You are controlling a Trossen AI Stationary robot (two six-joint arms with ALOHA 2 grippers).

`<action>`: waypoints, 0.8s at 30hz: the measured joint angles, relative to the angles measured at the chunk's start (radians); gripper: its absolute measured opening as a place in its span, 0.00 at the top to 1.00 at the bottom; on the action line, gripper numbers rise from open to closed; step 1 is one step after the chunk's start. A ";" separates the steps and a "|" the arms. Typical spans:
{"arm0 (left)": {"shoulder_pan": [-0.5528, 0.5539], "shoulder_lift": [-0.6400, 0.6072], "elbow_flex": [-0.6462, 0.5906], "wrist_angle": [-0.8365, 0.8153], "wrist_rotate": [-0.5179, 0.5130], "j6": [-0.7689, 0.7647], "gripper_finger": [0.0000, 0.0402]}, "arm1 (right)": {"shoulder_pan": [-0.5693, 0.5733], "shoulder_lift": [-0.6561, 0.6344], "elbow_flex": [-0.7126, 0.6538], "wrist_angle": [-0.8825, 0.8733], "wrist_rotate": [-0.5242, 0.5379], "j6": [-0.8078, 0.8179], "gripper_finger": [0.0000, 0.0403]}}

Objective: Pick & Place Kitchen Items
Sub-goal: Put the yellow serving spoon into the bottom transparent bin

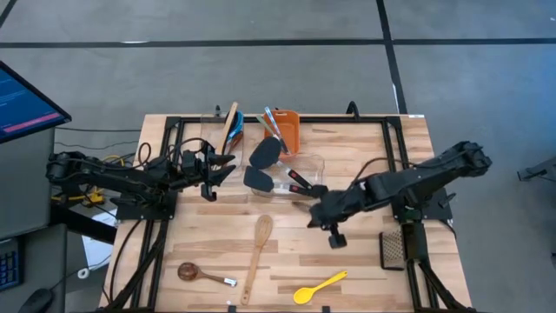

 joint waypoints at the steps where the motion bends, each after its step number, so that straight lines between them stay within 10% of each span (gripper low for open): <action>1: 0.000 0.000 0.000 0.000 0.000 0.000 0.67 | 0.015 0.027 0.051 -0.053 0.000 0.000 1.00; 12: 0.000 0.000 0.000 -0.002 0.004 -0.007 0.67 | 0.202 0.325 0.428 -0.428 0.000 0.137 1.00; 24: 0.000 0.000 0.000 -0.005 0.003 0.000 0.67 | 0.358 0.503 0.461 -0.441 0.000 0.430 1.00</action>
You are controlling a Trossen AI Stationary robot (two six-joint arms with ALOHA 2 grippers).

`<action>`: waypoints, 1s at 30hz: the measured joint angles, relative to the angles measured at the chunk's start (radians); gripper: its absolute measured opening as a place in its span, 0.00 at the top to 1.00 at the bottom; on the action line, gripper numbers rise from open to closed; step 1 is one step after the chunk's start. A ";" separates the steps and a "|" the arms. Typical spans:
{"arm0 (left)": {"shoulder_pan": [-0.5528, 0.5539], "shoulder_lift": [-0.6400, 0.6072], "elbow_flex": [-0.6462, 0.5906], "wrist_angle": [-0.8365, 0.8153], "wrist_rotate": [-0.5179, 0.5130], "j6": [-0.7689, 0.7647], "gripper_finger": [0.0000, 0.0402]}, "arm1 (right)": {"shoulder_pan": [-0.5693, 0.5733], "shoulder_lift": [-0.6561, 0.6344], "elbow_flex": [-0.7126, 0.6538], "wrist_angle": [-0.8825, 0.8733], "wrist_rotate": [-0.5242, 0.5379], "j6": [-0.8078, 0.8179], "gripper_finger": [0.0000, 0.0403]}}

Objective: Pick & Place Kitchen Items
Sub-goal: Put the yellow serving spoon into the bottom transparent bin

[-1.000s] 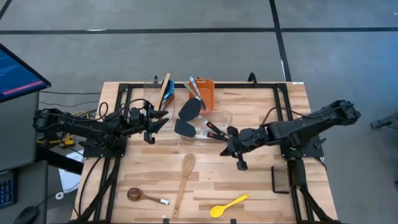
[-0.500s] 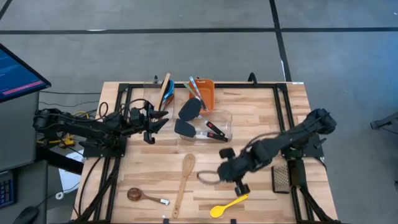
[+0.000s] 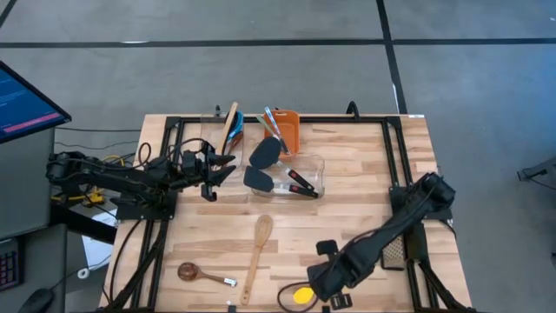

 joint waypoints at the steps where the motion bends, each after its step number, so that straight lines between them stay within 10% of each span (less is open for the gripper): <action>1: 0.000 0.000 0.000 0.000 0.000 0.000 0.67 | 0.006 0.011 0.000 -0.002 0.000 0.023 1.00; 8: 0.000 0.000 0.000 -0.009 -0.001 0.000 0.67 | 0.028 0.059 0.000 0.012 0.003 0.107 0.95; 21: 0.000 0.000 0.000 -0.042 -0.003 -0.008 0.67 | 0.035 0.056 -0.041 0.112 0.034 0.109 0.56; 30: 0.000 0.000 0.000 -0.042 -0.003 -0.008 0.67 | 0.043 0.057 -0.120 0.192 0.034 0.109 0.56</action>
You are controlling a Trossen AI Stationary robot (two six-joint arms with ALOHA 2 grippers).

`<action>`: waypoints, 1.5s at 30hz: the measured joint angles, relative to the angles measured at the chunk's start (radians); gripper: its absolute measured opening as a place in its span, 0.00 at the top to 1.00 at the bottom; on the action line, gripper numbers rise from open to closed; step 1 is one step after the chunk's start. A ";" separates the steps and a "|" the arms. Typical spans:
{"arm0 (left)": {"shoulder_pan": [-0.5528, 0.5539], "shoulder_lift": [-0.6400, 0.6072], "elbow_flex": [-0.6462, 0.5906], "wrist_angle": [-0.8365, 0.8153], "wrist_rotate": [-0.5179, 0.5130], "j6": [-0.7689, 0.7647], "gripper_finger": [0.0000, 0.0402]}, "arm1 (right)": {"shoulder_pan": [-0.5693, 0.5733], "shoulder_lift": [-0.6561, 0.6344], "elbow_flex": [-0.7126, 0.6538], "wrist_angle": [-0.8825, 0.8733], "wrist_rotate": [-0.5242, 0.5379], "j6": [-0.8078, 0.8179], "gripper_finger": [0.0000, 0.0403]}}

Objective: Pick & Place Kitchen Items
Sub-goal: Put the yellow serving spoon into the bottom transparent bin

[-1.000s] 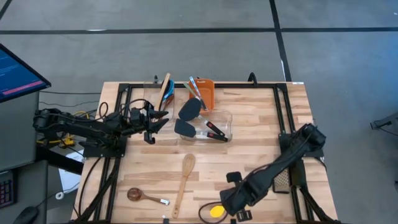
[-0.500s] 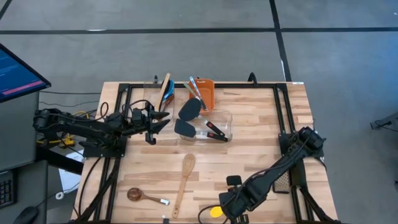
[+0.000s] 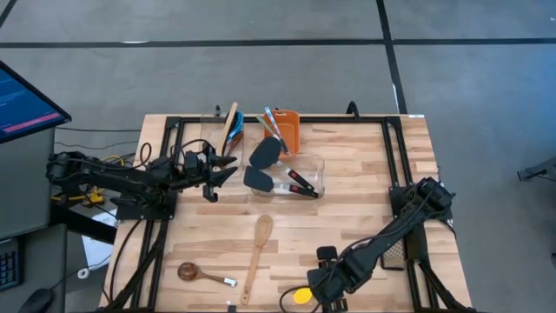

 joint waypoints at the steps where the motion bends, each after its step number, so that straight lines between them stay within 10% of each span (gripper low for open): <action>1: 0.000 0.000 0.000 0.000 0.000 0.000 0.67 | 0.002 -0.001 -0.005 0.007 0.000 0.000 0.56; 45: 0.000 0.000 0.000 -0.010 -0.001 0.000 0.67 | 0.024 -0.007 -0.226 0.106 -0.042 0.206 0.61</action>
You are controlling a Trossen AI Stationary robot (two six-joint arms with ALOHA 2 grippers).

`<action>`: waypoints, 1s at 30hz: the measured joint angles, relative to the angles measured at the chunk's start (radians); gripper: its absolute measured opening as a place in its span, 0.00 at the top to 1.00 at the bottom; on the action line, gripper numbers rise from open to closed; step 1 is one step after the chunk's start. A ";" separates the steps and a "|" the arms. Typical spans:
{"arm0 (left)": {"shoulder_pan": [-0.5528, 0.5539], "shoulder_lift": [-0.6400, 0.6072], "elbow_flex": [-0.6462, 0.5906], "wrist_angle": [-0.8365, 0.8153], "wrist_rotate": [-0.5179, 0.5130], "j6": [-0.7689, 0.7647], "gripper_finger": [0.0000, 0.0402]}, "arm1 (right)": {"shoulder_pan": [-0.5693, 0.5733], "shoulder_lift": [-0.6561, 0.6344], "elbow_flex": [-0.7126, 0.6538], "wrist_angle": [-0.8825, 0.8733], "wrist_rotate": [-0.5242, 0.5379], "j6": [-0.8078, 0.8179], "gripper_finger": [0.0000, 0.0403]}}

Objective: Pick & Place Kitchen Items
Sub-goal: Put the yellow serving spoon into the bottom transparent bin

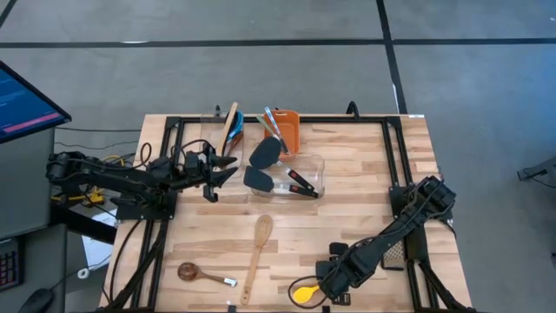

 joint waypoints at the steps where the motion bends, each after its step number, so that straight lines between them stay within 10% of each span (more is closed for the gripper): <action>1: 0.000 0.000 0.000 -0.001 0.000 0.000 0.67 | -0.001 0.000 -0.001 0.001 -0.001 0.000 0.62; 30: 0.000 0.000 0.000 -0.010 0.004 0.000 0.67 | -0.065 0.003 -0.006 -0.064 0.185 -0.104 0.70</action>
